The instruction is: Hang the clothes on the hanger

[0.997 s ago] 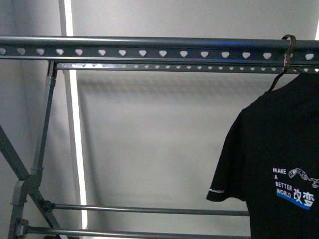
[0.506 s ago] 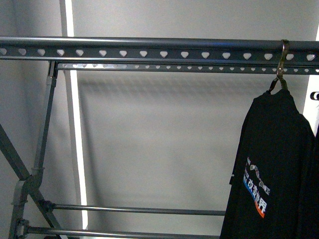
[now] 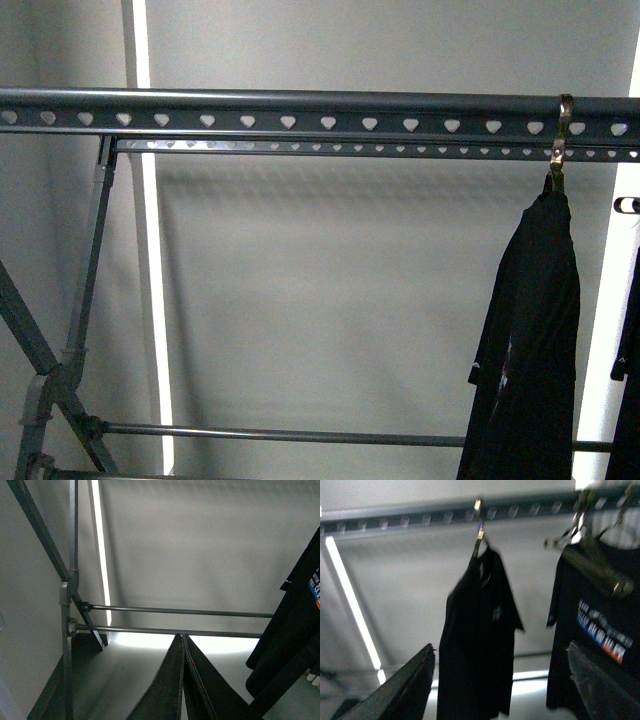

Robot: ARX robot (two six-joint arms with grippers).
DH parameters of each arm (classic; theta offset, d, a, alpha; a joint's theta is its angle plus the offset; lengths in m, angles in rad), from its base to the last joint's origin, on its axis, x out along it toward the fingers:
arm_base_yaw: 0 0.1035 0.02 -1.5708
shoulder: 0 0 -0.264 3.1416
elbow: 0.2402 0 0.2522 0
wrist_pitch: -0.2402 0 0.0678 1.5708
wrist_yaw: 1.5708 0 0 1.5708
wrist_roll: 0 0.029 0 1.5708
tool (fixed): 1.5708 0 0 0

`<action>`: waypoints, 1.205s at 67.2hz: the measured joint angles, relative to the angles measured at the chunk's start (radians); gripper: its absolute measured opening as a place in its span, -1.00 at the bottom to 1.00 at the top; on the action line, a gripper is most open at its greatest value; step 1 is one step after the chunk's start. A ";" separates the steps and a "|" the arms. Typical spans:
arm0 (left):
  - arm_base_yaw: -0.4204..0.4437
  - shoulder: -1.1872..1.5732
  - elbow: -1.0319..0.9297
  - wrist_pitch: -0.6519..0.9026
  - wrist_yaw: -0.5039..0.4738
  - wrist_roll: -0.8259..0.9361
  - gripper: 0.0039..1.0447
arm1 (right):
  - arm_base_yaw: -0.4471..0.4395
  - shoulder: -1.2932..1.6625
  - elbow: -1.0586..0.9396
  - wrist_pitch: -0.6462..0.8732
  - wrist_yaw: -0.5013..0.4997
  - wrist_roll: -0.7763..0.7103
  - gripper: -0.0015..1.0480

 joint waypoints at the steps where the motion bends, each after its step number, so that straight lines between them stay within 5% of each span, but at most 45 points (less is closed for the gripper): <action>1: 0.000 -0.002 0.000 -0.002 0.000 0.000 -0.94 | 0.004 -0.003 -0.008 0.000 0.003 -0.005 0.07; 19: 0.000 -0.190 0.000 -0.198 0.000 0.000 -0.94 | 0.011 -0.066 -0.081 0.023 0.011 -0.026 -0.96; 81: 0.000 -0.192 0.000 -0.200 0.000 0.000 -0.94 | 0.012 -0.156 -0.186 0.042 0.011 -0.028 -0.95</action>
